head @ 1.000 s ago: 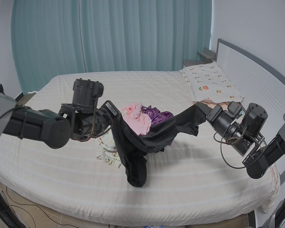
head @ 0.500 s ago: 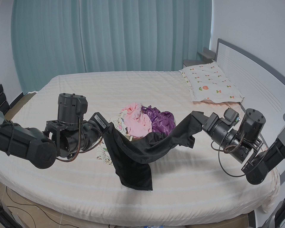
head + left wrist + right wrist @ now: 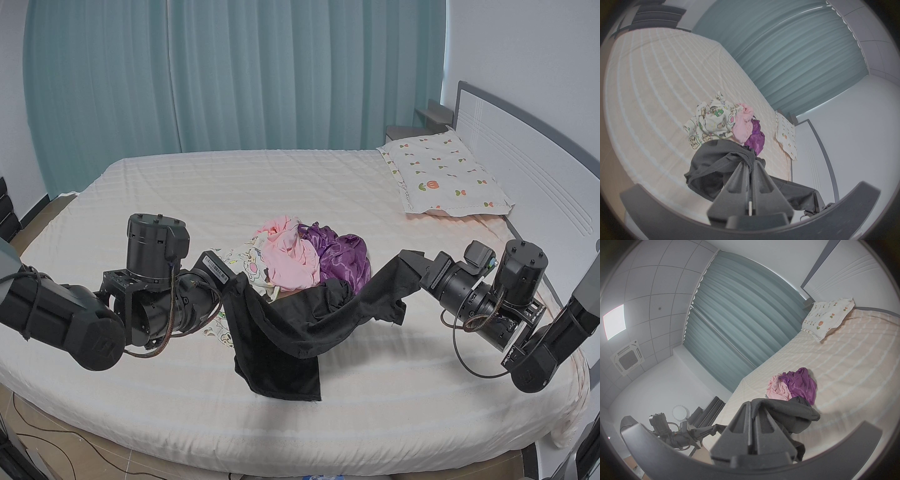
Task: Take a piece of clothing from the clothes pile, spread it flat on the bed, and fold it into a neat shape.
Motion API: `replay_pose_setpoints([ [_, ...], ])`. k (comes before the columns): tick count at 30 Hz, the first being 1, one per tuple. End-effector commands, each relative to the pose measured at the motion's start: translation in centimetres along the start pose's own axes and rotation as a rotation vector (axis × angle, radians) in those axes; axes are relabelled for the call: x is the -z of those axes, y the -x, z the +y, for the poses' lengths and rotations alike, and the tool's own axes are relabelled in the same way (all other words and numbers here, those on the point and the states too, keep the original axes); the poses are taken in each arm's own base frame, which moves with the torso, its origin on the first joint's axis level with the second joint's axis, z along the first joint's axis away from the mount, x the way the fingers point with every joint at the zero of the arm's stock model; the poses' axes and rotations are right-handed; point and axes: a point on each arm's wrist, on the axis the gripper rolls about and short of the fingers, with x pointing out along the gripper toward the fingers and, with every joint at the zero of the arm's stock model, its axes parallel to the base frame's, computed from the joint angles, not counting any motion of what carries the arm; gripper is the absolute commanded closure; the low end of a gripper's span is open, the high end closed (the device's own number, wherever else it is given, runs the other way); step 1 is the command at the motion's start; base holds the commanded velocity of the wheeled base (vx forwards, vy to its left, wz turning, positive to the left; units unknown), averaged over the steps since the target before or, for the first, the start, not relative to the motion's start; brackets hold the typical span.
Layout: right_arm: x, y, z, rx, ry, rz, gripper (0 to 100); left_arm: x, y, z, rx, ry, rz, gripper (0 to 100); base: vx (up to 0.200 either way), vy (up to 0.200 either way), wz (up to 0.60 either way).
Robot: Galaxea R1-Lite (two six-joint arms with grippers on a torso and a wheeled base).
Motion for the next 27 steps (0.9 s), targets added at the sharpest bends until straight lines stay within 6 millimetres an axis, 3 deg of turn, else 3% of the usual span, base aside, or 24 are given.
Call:
replay_pose_setpoints([
  [1,0.1,0.28,-0.11,0.006,-0.001,0.005,100,0.12,0.08,0.65,-0.01,0.003,0.021,100,0.0,0.0,0.0],
  [13,0.13,0.74,-0.49,0.024,-0.002,0.011,100,0.78,0.08,1.24,-0.026,0.012,0.051,100,0.0,0.0,0.0],
  [19,0.17,0.69,-0.47,0.023,-0.002,0.012,100,0.85,-0.03,1.32,-0.029,0.011,0.054,100,-0.2,0.0,0.0],
  [27,0.15,0.65,-0.52,0.024,0.0,0.011,100,1.11,-0.71,1.64,-0.044,0.008,0.064,100,0.0,0.0,0.0],
])
